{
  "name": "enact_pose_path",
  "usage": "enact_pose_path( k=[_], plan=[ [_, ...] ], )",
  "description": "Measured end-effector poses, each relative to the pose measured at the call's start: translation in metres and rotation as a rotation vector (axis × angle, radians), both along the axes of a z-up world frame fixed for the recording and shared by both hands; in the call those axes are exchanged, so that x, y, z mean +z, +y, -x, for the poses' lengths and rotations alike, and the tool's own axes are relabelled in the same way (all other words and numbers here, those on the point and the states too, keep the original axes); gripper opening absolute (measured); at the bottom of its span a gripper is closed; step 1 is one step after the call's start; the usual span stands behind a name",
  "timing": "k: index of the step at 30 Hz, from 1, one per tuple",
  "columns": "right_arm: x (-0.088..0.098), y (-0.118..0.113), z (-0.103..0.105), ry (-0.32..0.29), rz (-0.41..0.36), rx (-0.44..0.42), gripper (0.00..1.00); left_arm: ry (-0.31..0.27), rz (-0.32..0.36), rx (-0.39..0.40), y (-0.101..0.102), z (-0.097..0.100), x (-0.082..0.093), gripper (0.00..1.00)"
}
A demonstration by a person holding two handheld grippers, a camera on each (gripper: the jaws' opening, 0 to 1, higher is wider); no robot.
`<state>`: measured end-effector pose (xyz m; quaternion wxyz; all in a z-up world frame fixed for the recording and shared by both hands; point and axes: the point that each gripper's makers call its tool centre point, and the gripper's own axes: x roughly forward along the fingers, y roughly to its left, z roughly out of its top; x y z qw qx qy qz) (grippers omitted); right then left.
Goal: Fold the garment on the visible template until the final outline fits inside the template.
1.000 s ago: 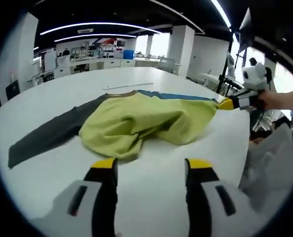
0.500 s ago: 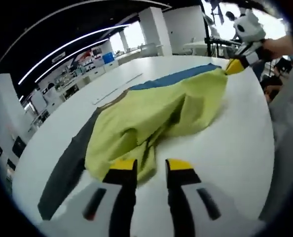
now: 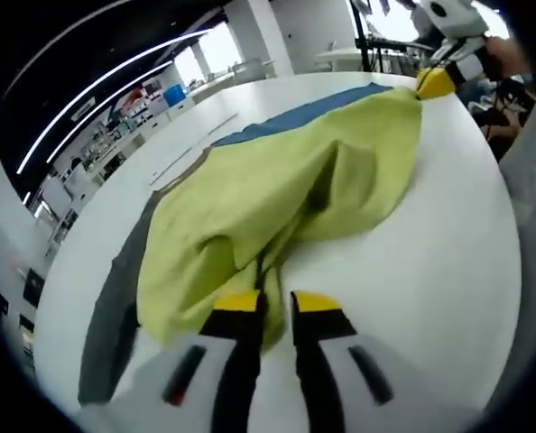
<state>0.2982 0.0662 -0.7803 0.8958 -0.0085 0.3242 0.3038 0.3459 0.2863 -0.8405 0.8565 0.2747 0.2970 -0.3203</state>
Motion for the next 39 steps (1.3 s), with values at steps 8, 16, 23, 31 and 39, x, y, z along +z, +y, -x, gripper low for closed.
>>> enact_pose_path(
  k=[8, 16, 23, 31, 39],
  plan=[
    [-0.001, 0.0, -0.001, 0.004, -0.006, -0.005, 0.0, 0.018, 0.011, 0.026, 0.004, -0.001, 0.012, 0.0],
    [0.002, -0.003, -0.006, -0.001, -0.012, -0.012, 0.0, -0.071, 0.074, 0.034, 0.017, -0.029, 0.067, 0.0],
    [0.002, -0.006, -0.01, 0.0, -0.01, -0.022, 0.0, -0.114, 0.112, 0.03, 0.014, -0.062, 0.101, 0.0],
    [-0.007, -0.022, -0.017, 0.033, -0.027, -0.077, 0.0, -0.092, 0.115, 0.019, 0.005, -0.097, 0.088, 0.0],
    [-0.015, -0.028, -0.015, 0.057, -0.027, -0.102, 0.0, -0.013, 0.107, 0.025, -0.002, -0.122, 0.053, 0.0]
  ],
)
